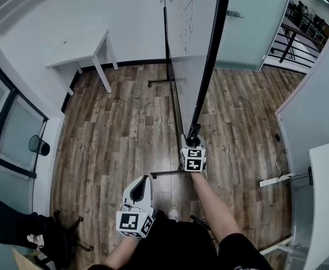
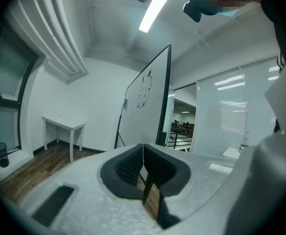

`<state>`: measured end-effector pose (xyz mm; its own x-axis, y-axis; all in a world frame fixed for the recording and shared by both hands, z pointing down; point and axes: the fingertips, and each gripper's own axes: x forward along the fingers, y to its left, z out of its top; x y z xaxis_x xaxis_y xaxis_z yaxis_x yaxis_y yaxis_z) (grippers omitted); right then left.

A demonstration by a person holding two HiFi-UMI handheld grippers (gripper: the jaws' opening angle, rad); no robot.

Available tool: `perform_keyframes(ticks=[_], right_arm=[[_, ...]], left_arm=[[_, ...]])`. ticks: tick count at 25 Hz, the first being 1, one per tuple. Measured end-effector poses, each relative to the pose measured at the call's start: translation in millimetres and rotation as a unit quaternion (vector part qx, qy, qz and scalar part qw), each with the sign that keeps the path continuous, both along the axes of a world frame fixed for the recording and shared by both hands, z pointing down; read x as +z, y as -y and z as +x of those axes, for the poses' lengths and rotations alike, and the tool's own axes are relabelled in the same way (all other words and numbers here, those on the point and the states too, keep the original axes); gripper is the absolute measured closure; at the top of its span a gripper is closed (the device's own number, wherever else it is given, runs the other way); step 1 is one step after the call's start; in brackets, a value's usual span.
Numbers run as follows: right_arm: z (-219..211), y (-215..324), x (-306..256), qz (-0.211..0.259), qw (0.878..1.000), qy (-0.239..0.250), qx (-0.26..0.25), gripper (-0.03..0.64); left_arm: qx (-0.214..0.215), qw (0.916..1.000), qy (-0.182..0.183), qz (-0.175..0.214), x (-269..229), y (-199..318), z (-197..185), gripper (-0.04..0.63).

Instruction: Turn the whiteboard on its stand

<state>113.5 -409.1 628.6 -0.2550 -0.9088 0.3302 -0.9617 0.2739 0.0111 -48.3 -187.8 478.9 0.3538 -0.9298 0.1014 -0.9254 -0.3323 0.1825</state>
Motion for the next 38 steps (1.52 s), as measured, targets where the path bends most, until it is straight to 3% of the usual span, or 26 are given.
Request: perform_keyframes(ticks=[25,38], right_arm=[[-3.7,-83.5,4.8,-0.013,1.000,-0.004,0.011,0.446],[-57.0,-123.7,3.7,-0.011,1.000,0.002,0.000,0.446]], left_arm=[[0.024,0.9996,-0.001,0.012,-8.8,-76.3,-14.5,0.577],[0.012,0.9999,-0.007,0.010,-13.2,-121.1,-41.4,0.577]])
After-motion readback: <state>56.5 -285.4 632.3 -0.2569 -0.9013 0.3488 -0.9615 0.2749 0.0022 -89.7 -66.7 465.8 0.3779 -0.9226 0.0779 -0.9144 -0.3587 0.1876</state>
